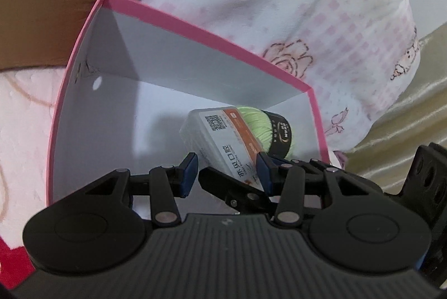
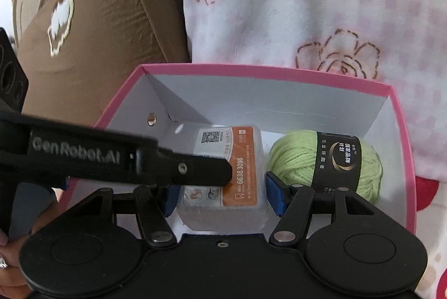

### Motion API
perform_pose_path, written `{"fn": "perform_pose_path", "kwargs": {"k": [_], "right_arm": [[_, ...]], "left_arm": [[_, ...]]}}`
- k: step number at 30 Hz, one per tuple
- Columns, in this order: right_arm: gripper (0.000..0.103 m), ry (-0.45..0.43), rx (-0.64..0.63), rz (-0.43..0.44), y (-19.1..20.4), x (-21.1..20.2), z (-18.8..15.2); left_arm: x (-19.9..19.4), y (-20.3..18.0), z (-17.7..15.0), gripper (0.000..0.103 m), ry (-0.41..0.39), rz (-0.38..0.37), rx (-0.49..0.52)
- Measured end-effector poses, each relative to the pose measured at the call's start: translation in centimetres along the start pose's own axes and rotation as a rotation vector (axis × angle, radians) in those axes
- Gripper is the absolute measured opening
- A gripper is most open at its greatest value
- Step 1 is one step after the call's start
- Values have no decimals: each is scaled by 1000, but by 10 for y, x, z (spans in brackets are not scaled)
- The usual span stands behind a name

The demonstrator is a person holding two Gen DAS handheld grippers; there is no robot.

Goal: Organize objects
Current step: 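Lower the case into the box beside the yarn and open the right gripper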

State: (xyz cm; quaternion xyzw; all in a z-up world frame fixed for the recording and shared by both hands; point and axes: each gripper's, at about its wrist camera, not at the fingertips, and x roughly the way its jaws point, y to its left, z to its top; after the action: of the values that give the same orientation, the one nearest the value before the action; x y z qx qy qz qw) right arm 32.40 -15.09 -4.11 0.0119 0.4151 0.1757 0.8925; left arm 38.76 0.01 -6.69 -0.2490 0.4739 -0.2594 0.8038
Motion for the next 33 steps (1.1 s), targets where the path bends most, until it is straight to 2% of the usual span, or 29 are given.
{"fn": "perform_pose_path", "kwargs": {"k": [6, 9, 10, 15, 18, 22, 25, 27, 29, 33], "right_arm": [[67, 58, -33, -31, 5, 13, 3], [67, 70, -48, -57, 9, 17, 3], [66, 74, -55, -65, 11, 19, 2], [66, 109, 11, -121, 11, 27, -3], [66, 117, -3, -150, 11, 32, -6], [66, 142, 4, -142, 7, 38, -4], [65, 163, -1, -145, 7, 40, -3], [65, 177, 14, -132, 6, 40, -3], [65, 202, 24, -101, 4, 40, -3], [69, 195, 19, -133, 0, 30, -6]], "left_arm": [[8, 10, 0, 43, 8, -21, -12], [11, 10, 0, 43, 11, -4, -6], [10, 9, -1, 40, 9, 7, 1], [10, 7, -5, 40, 5, 17, 35], [11, 7, -6, 39, 18, 25, 47], [12, 5, -8, 32, 15, 51, 57], [12, 7, -10, 26, -15, 53, 32], [12, 9, -13, 26, -28, 30, 0], [14, 9, -16, 26, -13, 41, 0], [12, 5, -18, 26, -24, 71, 24]]}}
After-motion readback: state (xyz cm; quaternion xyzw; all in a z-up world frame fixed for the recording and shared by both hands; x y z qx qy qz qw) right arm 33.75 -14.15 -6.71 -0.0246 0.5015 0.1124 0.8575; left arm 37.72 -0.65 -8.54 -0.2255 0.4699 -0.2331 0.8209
